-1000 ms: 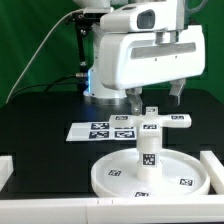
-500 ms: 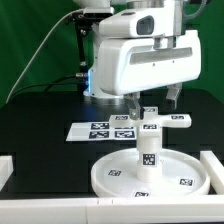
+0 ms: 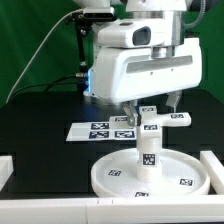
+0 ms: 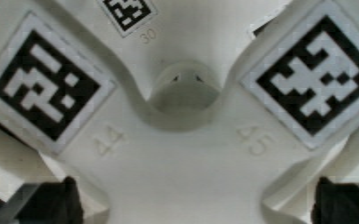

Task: Assemble round table

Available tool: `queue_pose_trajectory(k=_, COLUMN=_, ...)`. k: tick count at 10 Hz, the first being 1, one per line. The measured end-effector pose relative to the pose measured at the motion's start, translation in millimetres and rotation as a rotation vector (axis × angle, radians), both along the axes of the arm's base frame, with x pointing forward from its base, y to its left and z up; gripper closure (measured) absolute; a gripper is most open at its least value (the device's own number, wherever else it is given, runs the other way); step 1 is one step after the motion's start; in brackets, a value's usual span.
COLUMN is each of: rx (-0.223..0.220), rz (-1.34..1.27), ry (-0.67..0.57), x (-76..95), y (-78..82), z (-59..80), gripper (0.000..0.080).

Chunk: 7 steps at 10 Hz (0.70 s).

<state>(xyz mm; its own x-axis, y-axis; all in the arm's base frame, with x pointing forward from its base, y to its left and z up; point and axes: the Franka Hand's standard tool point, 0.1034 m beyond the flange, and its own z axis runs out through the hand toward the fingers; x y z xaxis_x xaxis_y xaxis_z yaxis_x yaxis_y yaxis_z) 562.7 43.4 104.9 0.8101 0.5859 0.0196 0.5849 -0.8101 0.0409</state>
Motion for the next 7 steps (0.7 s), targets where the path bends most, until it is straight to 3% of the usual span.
queue_pose_trajectory(k=4, rx=0.000, rz=-0.061, ry=0.004, x=-1.2, y=-0.9, z=-3.0, gripper=0.0150)
queue_pose_trajectory(k=6, rx=-0.001, rz=-0.066, ry=0.004, x=-0.9, y=-3.3, z=-2.9, gripper=0.0359)
queue_pose_trajectory(k=7, rx=0.004, rz=-0.155, ry=0.002, x=-0.9, y=-3.1, z=-3.1, gripper=0.0359)
